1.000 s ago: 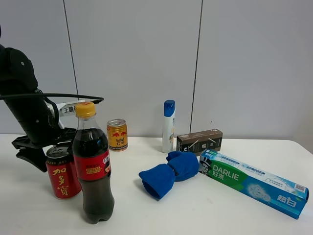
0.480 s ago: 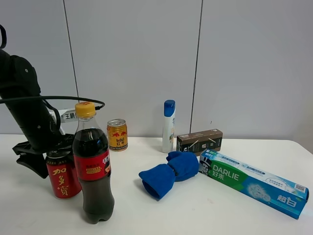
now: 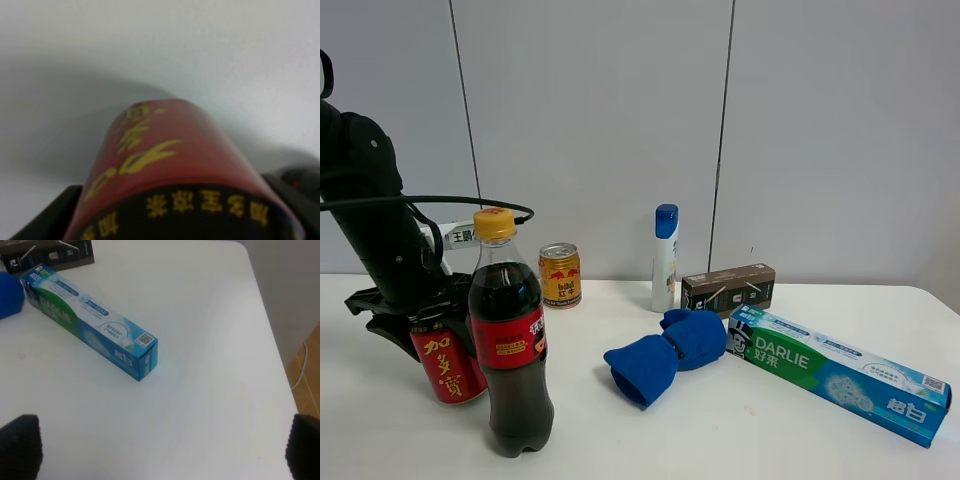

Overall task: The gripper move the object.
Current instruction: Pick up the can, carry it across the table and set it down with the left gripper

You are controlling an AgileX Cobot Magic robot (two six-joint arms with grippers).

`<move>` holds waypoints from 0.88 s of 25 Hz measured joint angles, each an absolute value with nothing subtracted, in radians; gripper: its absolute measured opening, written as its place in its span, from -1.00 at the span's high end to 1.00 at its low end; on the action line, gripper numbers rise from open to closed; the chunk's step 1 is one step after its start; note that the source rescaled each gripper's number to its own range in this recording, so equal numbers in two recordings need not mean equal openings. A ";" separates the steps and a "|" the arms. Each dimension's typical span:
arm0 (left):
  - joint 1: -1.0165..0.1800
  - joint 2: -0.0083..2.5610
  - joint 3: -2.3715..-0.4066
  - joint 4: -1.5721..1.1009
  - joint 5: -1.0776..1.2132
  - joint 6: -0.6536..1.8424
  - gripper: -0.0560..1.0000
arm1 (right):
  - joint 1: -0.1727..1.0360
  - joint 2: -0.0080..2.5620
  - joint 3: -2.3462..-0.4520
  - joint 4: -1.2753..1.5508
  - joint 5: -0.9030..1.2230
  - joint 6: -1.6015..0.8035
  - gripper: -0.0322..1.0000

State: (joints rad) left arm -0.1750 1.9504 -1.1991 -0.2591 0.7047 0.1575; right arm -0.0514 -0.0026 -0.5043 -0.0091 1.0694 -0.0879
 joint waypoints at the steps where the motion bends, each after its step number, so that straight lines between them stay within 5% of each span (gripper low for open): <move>1: -0.175 1.950 -1.200 -0.259 0.705 0.157 0.87 | -0.051 -0.003 -0.504 -0.009 1.069 -0.088 -1.00; 22: -0.175 1.754 -1.200 -0.126 0.779 0.169 0.87 | -0.051 -0.003 -0.504 -0.009 1.069 -0.088 -1.00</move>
State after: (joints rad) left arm -0.1750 1.7539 -1.2002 -0.1265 0.7790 0.1693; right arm -0.0514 -0.0026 -0.5043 -0.0091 1.0694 -0.0879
